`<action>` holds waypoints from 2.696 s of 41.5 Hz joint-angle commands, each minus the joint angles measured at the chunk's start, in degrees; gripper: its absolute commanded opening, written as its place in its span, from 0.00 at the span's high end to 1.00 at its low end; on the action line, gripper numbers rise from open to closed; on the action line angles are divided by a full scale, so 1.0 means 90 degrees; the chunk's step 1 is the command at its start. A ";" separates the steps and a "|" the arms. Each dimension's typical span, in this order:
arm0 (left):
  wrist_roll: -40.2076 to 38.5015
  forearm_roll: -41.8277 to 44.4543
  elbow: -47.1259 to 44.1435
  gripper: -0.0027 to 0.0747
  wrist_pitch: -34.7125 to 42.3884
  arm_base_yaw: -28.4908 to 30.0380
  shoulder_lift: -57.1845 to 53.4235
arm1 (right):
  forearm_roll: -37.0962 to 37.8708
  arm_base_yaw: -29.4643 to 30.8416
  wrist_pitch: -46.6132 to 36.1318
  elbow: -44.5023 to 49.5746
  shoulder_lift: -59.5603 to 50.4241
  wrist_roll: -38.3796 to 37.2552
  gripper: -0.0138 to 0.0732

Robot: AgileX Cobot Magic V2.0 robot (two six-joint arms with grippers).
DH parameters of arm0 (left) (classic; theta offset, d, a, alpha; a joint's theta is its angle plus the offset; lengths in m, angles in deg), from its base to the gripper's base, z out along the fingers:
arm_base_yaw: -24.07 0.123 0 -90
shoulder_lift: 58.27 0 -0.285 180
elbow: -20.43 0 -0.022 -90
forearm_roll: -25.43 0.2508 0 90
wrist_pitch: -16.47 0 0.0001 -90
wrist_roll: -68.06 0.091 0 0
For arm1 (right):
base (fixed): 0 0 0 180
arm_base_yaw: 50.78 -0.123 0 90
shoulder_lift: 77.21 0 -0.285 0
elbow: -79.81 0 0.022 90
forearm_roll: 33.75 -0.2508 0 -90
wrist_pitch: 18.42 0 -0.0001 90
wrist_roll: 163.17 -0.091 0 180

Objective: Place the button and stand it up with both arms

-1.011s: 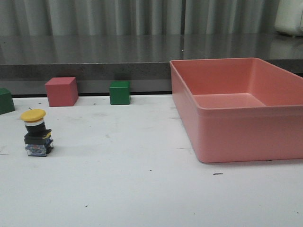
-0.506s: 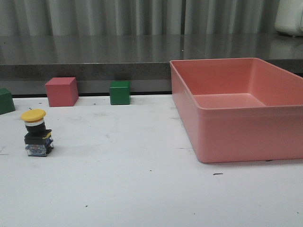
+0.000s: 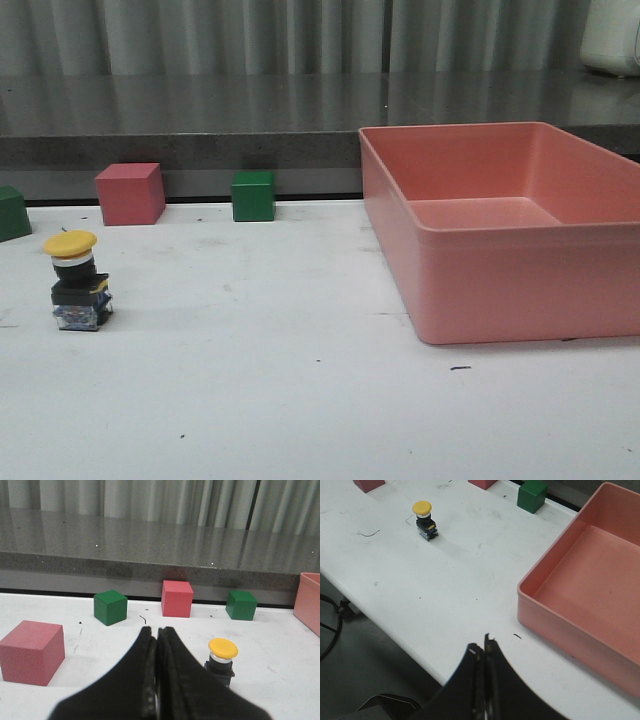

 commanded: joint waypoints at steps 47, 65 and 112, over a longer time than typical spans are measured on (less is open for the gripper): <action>-0.0076 -0.0070 -0.0104 0.99 0.0839 0.0028 -0.0141 | 0.0345 0.1200 -0.1676 0.0922 -0.0681 0.0042 0.92; -0.0076 -0.0070 -0.0104 0.99 0.0839 0.0028 -0.0141 | 0.0195 0.3842 -0.5541 0.4872 -0.3932 0.0036 0.92; -0.0076 -0.0070 -0.0104 0.99 0.0839 0.0028 -0.0141 | 0.0195 0.4035 -0.5880 0.5683 -0.4345 0.0036 0.92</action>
